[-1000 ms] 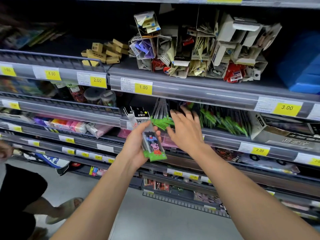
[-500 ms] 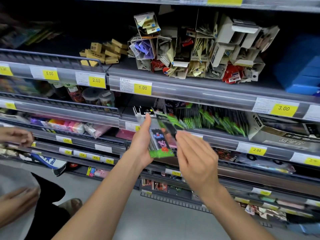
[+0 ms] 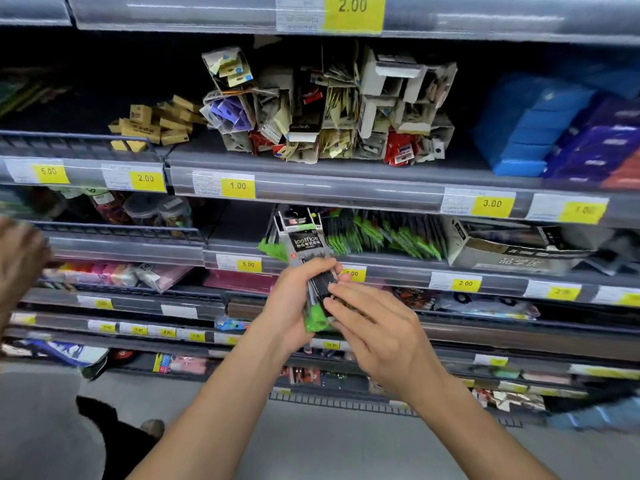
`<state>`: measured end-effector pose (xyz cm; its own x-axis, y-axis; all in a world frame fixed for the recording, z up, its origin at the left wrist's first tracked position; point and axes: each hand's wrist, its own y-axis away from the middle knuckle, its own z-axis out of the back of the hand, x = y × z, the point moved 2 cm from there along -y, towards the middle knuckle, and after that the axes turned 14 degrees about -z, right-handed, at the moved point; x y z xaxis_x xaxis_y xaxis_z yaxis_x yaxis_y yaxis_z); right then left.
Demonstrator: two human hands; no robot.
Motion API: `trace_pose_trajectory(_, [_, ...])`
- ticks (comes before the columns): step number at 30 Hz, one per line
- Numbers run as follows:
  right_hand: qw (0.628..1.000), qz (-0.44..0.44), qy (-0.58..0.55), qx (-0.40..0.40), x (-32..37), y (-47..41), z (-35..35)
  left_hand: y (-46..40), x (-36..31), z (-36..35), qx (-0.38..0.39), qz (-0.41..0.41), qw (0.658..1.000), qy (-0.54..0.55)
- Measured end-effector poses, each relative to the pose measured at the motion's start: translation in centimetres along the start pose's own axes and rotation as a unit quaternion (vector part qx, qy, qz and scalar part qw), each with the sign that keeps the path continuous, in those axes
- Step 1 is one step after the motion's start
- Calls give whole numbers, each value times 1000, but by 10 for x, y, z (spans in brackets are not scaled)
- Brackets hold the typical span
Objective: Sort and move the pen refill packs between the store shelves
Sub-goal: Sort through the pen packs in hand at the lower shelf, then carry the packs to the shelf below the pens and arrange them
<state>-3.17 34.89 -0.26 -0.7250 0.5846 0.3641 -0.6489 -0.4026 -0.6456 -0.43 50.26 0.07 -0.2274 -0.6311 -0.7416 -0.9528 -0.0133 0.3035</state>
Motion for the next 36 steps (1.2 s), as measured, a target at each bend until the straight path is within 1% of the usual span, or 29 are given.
trace_pose_trajectory(2, [1000,-25,-16,-11,4,2,11,3,3,-8,6,-2,1000,13])
trace_pose_trajectory(4, [990,-108,-82,-47,8,6,31,9,5,-22,24,-15,1000,3])
trace_pose_trajectory(5, [977,-163,-115,-80,9,9,45,12,7,-31,32,-22,999,-7])
trace_pose_trajectory(7, [937,-280,-148,-144,13,14,77,22,12,-55,57,-20,998,-21])
trace_pose_trajectory(8, [913,-338,-165,-159,15,19,94,28,18,-70,73,-8,997,-28])
trace_pose_trajectory(10, [860,-441,-210,-150,19,31,125,40,33,-102,114,11,992,-48])
trace_pose_trajectory(12, [823,-505,-213,-146,20,52,157,56,54,-139,152,25,986,-67])
trace_pose_trajectory(15, [772,-571,-226,-165,18,89,215,86,94,-192,195,57,977,-65])
trace_pose_trajectory(17, [737,-598,-256,-183,17,116,254,107,121,-225,218,71,971,-70])
trace_pose_trajectory(19, [720,-610,-267,-194,10,141,290,124,146,-259,243,79,963,-83])
trace_pose_trajectory(23, [706,-633,-245,-202,-24,188,356,144,193,-332,277,83,951,-111])
trace_pose_trajectory(27, [707,-640,-220,-206,-71,224,415,146,241,-404,283,62,946,-147])
trace_pose_trajectory(33, [698,-634,-245,-227,-153,242,481,127,290,-487,278,95,951,-99])
trace_pose_trajectory(36, [683,-632,-287,-227,-195,239,502,104,306,-516,267,71,953,-124])
